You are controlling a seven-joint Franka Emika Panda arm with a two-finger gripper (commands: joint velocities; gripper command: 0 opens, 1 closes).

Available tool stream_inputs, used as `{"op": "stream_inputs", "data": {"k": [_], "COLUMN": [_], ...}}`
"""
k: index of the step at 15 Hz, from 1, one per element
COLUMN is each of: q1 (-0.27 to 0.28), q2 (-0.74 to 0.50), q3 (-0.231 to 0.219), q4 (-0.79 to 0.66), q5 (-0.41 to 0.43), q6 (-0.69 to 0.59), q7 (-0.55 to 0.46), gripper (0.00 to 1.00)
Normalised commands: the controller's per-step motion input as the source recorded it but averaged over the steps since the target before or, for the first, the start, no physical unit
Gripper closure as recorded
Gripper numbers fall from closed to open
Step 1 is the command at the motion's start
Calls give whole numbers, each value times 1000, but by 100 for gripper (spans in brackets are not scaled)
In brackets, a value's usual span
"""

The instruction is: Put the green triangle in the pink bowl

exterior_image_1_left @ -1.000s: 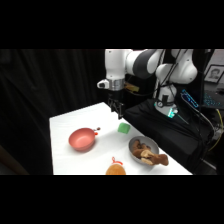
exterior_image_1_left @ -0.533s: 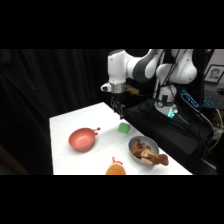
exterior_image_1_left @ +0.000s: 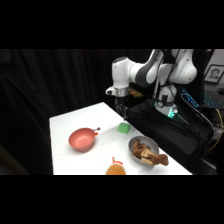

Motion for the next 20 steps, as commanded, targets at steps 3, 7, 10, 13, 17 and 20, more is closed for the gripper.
{"op": "stream_inputs", "data": {"k": [3, 7, 10, 13, 17, 20], "q1": [-53, -54, -35, -13, 2, 21], "q2": [-178, 20, 184, 224, 206, 195], "q3": [-25, -36, -14, 1, -7, -17], "q4": [-235, -127, -20, 4, 4, 2], "q5": [31, 54, 55, 45, 23, 25], "q6": [231, 312, 330, 313, 274, 259], "q7": [-24, -20, 42, 61, 61, 50], "gripper": [0, 0, 0, 0, 0, 0]}}
